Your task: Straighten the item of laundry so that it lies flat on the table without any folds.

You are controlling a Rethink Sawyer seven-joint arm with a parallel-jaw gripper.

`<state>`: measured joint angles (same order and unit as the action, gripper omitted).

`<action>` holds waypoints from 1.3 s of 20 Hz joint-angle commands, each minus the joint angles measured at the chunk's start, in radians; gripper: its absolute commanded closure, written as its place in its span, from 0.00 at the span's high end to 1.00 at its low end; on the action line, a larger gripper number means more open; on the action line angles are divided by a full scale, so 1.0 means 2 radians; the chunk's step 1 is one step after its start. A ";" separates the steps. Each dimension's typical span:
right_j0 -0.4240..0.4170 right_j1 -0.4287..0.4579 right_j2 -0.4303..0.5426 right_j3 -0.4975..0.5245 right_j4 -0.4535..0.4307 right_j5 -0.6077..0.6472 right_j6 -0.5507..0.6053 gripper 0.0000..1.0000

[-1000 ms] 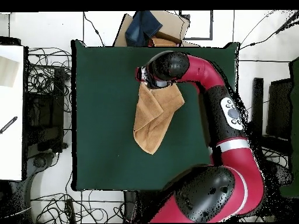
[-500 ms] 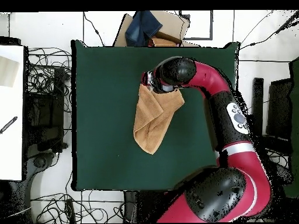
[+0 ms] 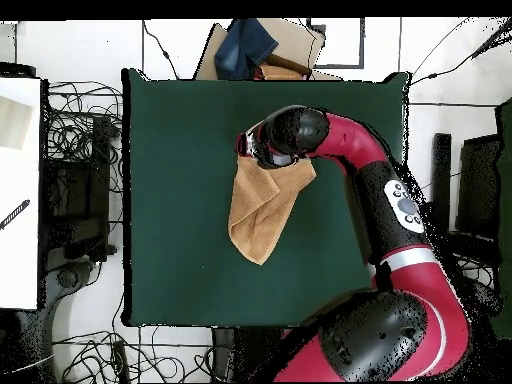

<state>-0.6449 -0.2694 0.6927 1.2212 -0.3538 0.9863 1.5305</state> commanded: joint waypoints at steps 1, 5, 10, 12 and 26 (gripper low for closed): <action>0.005 0.007 0.010 0.038 -0.015 -0.038 -0.053 1.00; -0.002 0.014 0.015 0.042 -0.013 -0.044 -0.061 1.00; -0.013 0.013 0.023 0.051 -0.010 -0.047 -0.070 1.00; -0.014 0.015 0.023 0.050 -0.010 -0.047 -0.070 1.00; -0.020 0.013 0.028 0.039 -0.005 -0.014 -0.086 1.00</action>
<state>-0.6881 -0.2708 0.7057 1.2757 -0.3536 0.9524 1.5305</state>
